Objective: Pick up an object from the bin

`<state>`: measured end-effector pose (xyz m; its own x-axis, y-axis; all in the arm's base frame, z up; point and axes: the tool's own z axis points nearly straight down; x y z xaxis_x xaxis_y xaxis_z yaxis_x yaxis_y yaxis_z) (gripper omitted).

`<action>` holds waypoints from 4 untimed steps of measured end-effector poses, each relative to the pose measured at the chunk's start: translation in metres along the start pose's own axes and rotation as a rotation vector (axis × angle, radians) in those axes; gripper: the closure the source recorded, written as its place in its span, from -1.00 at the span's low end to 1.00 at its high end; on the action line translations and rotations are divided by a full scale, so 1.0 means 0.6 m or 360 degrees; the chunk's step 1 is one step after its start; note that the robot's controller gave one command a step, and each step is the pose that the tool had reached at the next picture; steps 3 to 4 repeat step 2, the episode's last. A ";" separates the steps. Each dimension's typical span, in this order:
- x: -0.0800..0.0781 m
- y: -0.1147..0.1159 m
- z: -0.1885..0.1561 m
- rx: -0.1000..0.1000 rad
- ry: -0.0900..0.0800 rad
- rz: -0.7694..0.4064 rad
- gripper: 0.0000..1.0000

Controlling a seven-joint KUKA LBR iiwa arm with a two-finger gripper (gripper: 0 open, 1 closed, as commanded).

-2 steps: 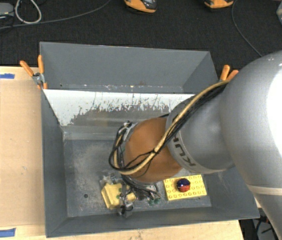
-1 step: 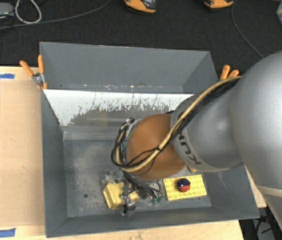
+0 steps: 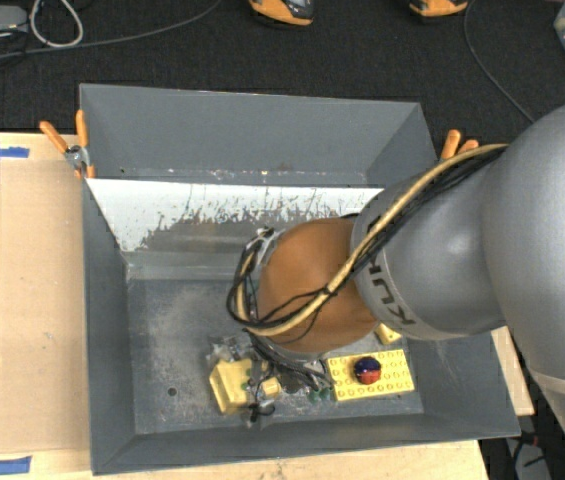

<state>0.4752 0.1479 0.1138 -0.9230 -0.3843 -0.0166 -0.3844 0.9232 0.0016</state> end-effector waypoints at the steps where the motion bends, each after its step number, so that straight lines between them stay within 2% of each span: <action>1: 0.002 0.001 -0.054 -0.0002 0.0011 0.0002 1.00; 2: -0.003 0.001 -0.114 0.0000 -0.0003 0.0003 1.00; 4: -0.003 0.001 -0.114 0.0000 -0.0003 0.0003 1.00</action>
Offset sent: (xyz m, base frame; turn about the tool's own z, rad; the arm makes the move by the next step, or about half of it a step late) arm -0.0014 0.0000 0.0420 0.0008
